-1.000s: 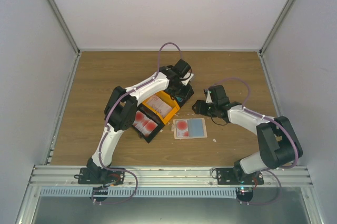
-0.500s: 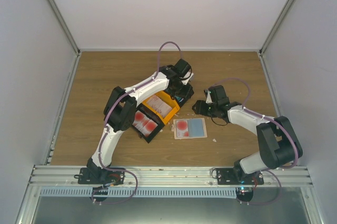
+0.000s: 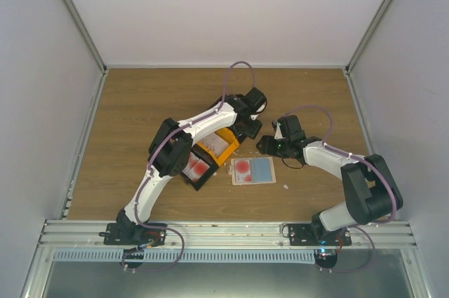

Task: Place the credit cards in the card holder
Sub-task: Pick up the credit card from the storage box.

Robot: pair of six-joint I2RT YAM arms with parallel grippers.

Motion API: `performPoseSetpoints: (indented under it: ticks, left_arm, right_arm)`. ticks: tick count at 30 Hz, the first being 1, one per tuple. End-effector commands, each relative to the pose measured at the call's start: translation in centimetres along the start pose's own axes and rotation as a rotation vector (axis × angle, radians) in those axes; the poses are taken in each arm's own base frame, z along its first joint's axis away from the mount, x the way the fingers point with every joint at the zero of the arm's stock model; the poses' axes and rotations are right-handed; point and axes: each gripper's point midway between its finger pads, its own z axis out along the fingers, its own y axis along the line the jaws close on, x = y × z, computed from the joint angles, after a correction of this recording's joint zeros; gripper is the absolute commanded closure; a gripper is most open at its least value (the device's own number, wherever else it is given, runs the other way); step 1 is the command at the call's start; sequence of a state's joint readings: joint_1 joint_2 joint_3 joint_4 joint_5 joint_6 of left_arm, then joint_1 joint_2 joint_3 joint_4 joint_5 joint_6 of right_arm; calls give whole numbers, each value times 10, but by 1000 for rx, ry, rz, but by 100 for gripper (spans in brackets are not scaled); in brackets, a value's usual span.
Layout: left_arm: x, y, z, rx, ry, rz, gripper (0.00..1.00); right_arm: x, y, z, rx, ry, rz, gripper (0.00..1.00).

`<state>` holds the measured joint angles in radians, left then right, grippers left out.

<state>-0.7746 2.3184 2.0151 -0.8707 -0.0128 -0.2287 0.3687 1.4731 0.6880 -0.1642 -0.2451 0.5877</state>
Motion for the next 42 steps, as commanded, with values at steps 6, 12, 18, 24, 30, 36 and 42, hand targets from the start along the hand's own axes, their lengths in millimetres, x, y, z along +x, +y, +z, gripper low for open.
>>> performPoseSetpoints:
  ticks: [6,12,18,24,30,36,42]
  left_arm:
    - [-4,-7,-12,17,-11,23,52]
    - [-10,-22,-26,104,-36,28,60]
    - [-7,-22,-24,106,-26,24,62]
    - [-8,-22,-28,106,-29,20,63]
    - [-10,-23,-34,113,-43,17,66]
    - [-10,-22,-33,107,-41,17,67]
    - [-9,-22,-33,103,-40,15,71]
  right_arm:
    - [2,-6,4,6,4,-3,43]
    - [2,-6,3,8,5,-5,43]
    - [1,-7,3,15,-1,-6,43]
    - [0,-7,2,18,-4,-10,43]
    - [0,-8,2,20,-3,-8,43]
    - [0,-8,2,20,-3,-8,43]
    - [1,-9,3,22,0,-6,43]
